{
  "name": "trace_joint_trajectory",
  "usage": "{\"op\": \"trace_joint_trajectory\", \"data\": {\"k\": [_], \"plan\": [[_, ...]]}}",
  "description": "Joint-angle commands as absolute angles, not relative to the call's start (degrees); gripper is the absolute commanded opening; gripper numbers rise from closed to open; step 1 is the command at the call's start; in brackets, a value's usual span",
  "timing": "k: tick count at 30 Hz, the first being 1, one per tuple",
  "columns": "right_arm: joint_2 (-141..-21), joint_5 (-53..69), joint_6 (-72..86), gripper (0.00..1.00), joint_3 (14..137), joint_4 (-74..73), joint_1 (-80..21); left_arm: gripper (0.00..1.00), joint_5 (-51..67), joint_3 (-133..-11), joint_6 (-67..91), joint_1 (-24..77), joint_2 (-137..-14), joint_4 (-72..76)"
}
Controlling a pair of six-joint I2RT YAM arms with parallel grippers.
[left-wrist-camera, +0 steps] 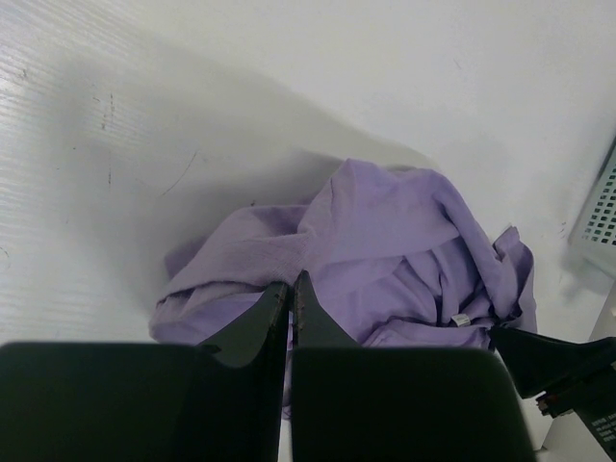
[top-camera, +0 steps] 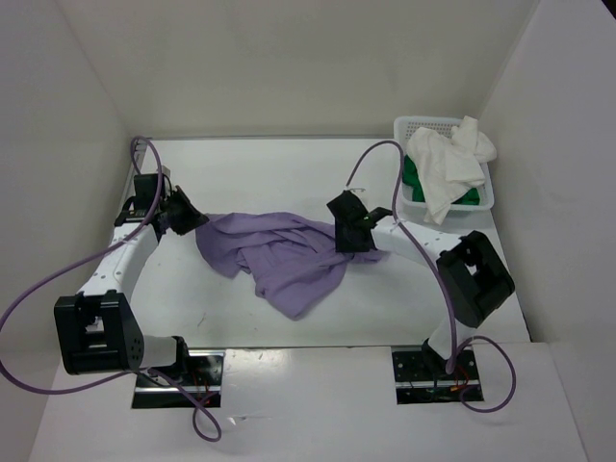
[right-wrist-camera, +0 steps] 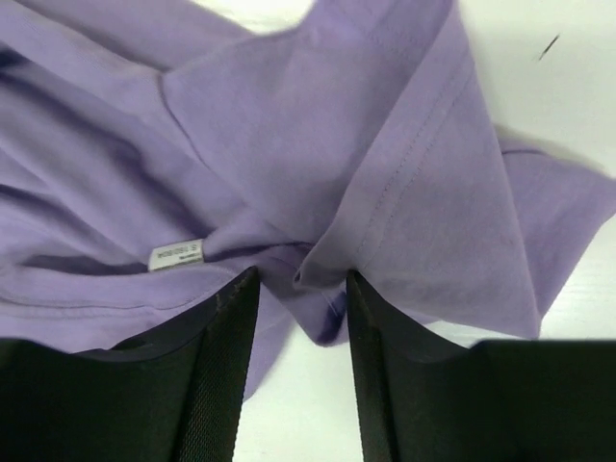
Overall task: Fold and stack the t-shirts
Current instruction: Flatten out the crumpled T-shirt at the center of the board.
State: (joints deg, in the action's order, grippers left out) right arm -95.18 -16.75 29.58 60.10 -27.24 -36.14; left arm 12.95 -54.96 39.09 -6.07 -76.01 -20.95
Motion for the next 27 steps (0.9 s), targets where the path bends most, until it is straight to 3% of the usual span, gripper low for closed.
{"op": "trace_joint_trajectory", "data": {"k": [1, 14, 27], "plan": [[-91.2, -18.9, 29.3, 0.47, 63.6, -27.2, -36.6, 0.00, 13.8, -55.5, 37.8, -6.0, -76.4, -19.2], [-94.2, -22.3, 31.1, 0.40, 62.9, -28.2, -36.6, 0.00, 14.3, -55.5, 37.8, -6.0, -76.4, -18.6], [-96.1, -20.8, 31.2, 0.40, 61.9, -29.4, -36.6, 0.00, 14.9, -54.9, 37.8, -6.0, -76.4, -18.1]]}}
